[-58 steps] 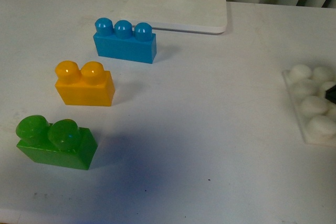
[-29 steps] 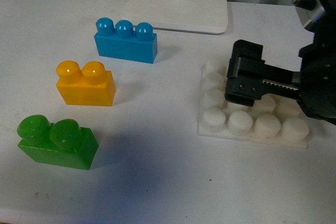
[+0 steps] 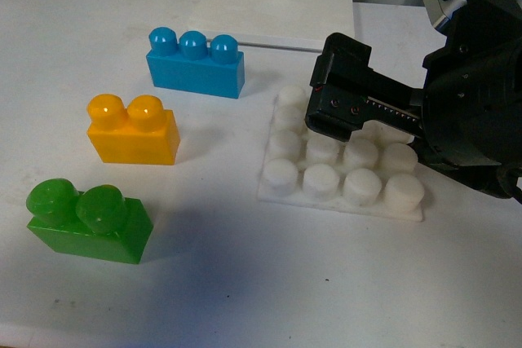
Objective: Insert yellow block into base center
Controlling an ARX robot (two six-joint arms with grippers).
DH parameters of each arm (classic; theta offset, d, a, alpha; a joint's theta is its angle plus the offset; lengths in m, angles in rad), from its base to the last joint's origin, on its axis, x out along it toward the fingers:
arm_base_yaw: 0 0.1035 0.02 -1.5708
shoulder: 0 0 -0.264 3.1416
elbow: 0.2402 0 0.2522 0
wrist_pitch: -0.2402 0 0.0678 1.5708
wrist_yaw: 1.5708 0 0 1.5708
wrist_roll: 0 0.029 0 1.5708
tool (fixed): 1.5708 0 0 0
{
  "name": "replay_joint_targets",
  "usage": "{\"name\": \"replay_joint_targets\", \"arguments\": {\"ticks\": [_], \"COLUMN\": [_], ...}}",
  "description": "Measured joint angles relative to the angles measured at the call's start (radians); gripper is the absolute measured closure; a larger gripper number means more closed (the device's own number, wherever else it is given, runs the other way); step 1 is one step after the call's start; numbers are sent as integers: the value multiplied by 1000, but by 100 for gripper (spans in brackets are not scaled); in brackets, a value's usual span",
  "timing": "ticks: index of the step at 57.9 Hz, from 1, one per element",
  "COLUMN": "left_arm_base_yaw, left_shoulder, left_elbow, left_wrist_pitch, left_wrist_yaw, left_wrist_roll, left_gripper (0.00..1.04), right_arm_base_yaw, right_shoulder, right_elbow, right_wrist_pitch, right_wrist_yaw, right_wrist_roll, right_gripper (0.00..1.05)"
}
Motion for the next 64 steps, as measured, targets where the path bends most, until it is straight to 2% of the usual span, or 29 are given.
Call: {"name": "replay_joint_targets", "arguments": {"ticks": [14, 29, 38, 56, 64], "left_arm_base_yaw": [0, 0, 0, 0, 0], "left_shoulder": [0, 0, 0, 0, 0], "left_elbow": [0, 0, 0, 0, 0], "left_wrist_pitch": [0, 0, 0, 0, 0], "left_wrist_yaw": [0, 0, 0, 0, 0], "left_wrist_roll": [0, 0, 0, 0, 0], "left_gripper": [6, 6, 6, 6, 6], "right_arm_base_yaw": [-83, -257, -381, -647, -671], "right_shoulder": [-150, -439, -594, -865, -893], "right_elbow": [-72, -173, -252, -381, -388], "right_wrist_pitch": [8, 38, 90, 85, 85], "right_wrist_yaw": [-77, -157, -203, -362, -367], "right_wrist_roll": [-69, -285, -359, -357, -348], "right_gripper": [9, 9, 9, 9, 9]}}
